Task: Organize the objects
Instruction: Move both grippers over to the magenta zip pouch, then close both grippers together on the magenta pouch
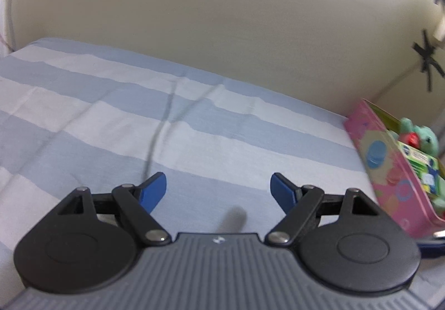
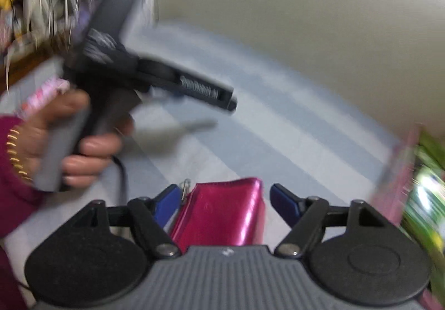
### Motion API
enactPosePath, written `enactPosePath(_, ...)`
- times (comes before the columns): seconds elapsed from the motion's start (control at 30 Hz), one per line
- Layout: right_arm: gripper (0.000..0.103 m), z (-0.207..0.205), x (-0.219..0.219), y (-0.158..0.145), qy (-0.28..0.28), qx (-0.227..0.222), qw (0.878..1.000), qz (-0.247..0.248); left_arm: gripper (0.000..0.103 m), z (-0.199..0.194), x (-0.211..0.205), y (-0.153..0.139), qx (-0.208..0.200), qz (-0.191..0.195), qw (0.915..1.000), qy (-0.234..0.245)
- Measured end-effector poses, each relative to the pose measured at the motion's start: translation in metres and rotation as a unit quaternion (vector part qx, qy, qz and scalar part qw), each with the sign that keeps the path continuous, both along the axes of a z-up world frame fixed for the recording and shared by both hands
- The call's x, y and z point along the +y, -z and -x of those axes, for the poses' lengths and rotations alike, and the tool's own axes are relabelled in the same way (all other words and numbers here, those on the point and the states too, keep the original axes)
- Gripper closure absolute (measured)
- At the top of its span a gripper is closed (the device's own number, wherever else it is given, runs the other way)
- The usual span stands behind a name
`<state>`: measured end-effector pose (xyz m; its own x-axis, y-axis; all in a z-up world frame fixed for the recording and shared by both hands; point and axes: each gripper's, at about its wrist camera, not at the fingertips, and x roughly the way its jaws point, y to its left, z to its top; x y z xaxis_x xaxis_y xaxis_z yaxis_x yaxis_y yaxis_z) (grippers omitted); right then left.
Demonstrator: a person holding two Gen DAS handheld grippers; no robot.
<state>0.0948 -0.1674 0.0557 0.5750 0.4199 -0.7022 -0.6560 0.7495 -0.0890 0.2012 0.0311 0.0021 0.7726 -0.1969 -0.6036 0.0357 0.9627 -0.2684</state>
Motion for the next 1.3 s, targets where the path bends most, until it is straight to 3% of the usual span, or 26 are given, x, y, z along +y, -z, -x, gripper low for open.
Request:
enactPosePath(0.03, 0.014, 0.013, -0.013, -0.005, 0.019, -0.015, 0.999, -0.026, 0.019, 0.0, -0.003, -0.001, -0.002, 0.003, 0.9999, 0.014)
enactPosePath(0.13, 0.013, 0.061, -0.055, -0.006, 0.074, -0.032, 0.992, -0.097, 0.019, 0.007, -0.015, -0.003, -0.009, 0.016, 0.9966, 0.08)
enactPosePath(0.3, 0.014, 0.086, -0.095, 0.025, 0.134, -0.001, 0.982, -0.132, 0.006, 0.029, -0.042, -0.014, -0.052, 0.007, 0.9816, 0.184)
enactPosePath(0.4, 0.016, 0.091, -0.091, 0.039, 0.152, 0.024, 0.977, -0.148, 0.002, 0.043, -0.056, -0.013, -0.058, -0.001, 0.9713, 0.231)
enactPosePath(0.6, 0.026, 0.078, -0.06, 0.046, 0.125, 0.042, 0.98, -0.151, 0.0, 0.049, -0.066, 0.002, -0.019, 0.009, 0.9561, 0.292)
enactPosePath(0.67, 0.034, 0.075, -0.057, 0.047, 0.128, 0.045, 0.978, -0.159, 0.006, 0.053, -0.07, 0.005, -0.006, 0.022, 0.9489, 0.315)
enactPosePath(0.73, 0.037, 0.069, -0.059, 0.045, 0.137, 0.04, 0.978, -0.154, 0.006, 0.065, -0.071, 0.003, -0.016, 0.012, 0.9526, 0.303)
enactPosePath(0.83, 0.032, 0.073, -0.077, 0.04, 0.151, 0.01, 0.976, -0.158, 0.008, 0.082, -0.057, -0.001, -0.005, 0.049, 0.9511, 0.305)
enactPosePath(0.93, 0.031, 0.08, -0.108, 0.031, 0.2, -0.028, 0.967, -0.155, 0.009, 0.098, -0.052, 0.002, 0.013, 0.067, 0.9461, 0.317)
enactPosePath(1.0, 0.032, 0.086, -0.129, 0.026, 0.224, -0.031, 0.959, -0.172, 0.008, 0.107, -0.049, 0.002, 0.01, 0.054, 0.9508, 0.305)
enactPosePath(1.1, 0.031, 0.098, -0.134, 0.024, 0.19, -0.022, 0.961, -0.201, 0.008, 0.109, -0.044, 0.0, 0.008, 0.056, 0.9582, 0.281)
enactPosePath(1.23, 0.032, 0.082, -0.108, 0.039, 0.149, -0.005, 0.973, -0.178, 0.011, 0.102, -0.043, -0.002, 0.008, 0.049, 0.9657, 0.255)
enactPosePath(1.3, 0.033, 0.072, -0.097, 0.049, 0.145, 0.009, 0.974, -0.175, 0.023, 0.098, -0.049, 0.002, 0.016, 0.032, 0.9656, 0.258)
